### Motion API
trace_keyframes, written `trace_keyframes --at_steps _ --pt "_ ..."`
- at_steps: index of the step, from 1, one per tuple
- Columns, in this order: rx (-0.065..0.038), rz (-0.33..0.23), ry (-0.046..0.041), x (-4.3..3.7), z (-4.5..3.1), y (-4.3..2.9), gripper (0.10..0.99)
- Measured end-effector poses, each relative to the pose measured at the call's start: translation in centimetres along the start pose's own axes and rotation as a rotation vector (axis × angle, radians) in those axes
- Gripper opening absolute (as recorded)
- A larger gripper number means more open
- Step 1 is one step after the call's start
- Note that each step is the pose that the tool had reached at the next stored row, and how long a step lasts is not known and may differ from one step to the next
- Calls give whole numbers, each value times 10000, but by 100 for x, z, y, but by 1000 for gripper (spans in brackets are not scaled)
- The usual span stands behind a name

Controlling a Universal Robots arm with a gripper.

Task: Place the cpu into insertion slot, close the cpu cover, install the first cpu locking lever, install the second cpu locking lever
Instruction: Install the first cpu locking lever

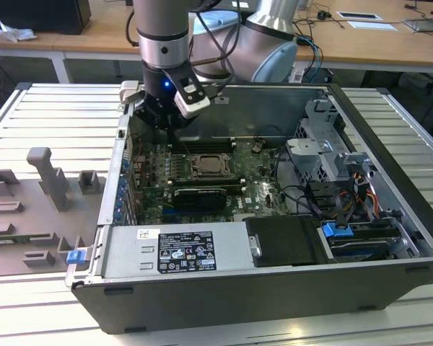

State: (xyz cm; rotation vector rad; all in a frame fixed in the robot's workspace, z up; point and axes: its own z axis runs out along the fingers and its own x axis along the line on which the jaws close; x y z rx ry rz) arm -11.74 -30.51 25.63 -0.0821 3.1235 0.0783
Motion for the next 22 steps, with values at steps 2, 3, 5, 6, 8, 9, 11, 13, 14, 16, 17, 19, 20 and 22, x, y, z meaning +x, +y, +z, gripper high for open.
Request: trace_keyframes --at_steps 2,3,5,6,8,9,11,13,14,16,17,19,20,22 --pt "0 2 -1 1 11 65 106" --pt "1 1 1 0 14 86 106" --pt "0 0 0 -3 22 120 106" --pt "1 0 3 -37 30 141 106" --pt "2 1 7 -88 35 139 106" --pt "1 1 9 -110 37 138 106" --pt "1 2 16 -190 43 134 106" --pt "1 2 25 -323 56 126 106" --pt "0 3 28 -408 71 121 106" --pt "-222 6 17 -489 100 114 106" --pt "-301 8 9 -515 120 110 106" --pt "-316 13 11 -581 196 102 106" --pt "-316 12 11 -607 216 101 106" --pt "-317 13 11 -652 237 102 106"
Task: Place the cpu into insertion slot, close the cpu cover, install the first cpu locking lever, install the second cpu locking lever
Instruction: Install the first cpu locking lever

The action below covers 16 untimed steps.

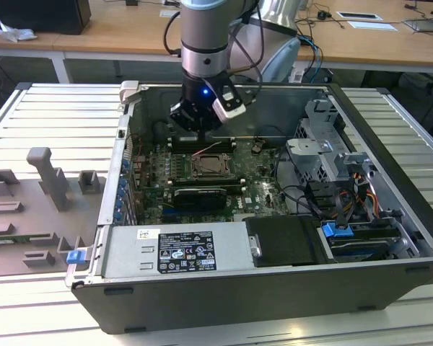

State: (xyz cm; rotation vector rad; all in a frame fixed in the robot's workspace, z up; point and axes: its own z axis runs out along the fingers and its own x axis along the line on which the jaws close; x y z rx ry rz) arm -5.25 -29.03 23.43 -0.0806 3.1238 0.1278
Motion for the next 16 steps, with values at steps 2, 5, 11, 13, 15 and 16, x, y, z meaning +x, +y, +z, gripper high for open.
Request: trace_keyframes --at_steps 2,5,11,13,15,16 --pt "-1 0 -1 -46 18 -1 106" --pt "-1 0 1 -104 33 0 106" --pt "-1 1 0 -149 76 10 106" --pt "0 -1 2 -157 91 14 106" --pt "-2 0 0 -167 106 21 106" --pt "-1 0 0 -177 120 26 106"
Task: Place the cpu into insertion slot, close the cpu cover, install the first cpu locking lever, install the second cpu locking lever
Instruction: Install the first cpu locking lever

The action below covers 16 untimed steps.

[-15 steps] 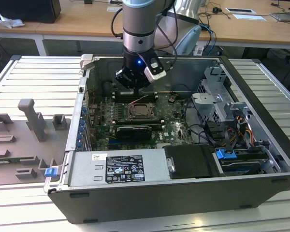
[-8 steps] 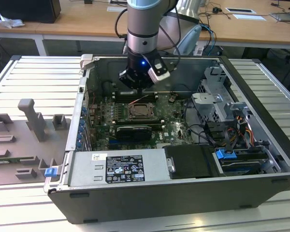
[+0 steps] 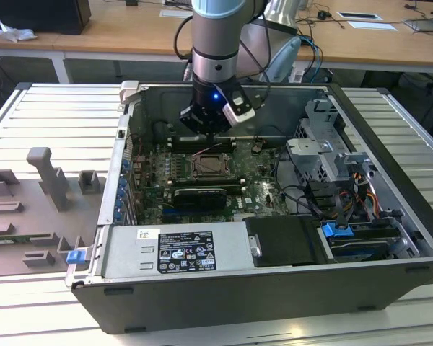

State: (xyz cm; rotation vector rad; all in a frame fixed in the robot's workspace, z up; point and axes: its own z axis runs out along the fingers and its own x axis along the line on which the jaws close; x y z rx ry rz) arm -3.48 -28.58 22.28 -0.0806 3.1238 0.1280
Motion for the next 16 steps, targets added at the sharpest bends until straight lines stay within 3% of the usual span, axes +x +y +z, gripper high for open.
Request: trace_keyframes --at_steps 16 --pt "1 0 -1 -146 174 7 106"
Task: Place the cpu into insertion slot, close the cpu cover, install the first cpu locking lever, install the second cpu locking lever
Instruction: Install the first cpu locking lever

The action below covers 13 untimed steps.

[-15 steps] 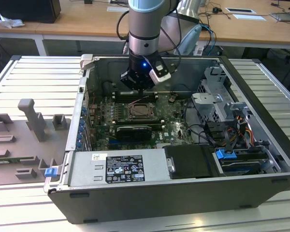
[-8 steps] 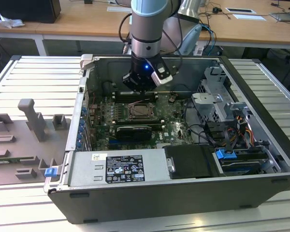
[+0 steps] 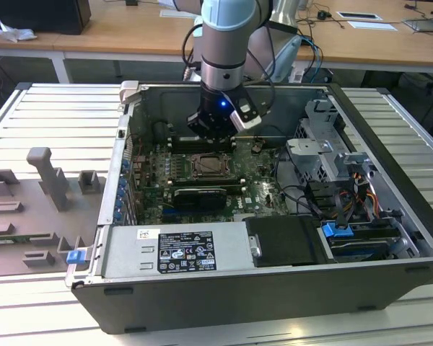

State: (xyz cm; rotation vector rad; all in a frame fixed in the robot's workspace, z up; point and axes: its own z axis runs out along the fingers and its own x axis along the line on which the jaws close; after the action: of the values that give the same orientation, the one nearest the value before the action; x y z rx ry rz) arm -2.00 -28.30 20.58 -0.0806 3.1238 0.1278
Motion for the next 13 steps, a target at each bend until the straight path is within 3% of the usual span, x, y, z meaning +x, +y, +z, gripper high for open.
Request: trace_keyframes --at_steps 13 --pt "78 -1 3 -1 17 -2 106"
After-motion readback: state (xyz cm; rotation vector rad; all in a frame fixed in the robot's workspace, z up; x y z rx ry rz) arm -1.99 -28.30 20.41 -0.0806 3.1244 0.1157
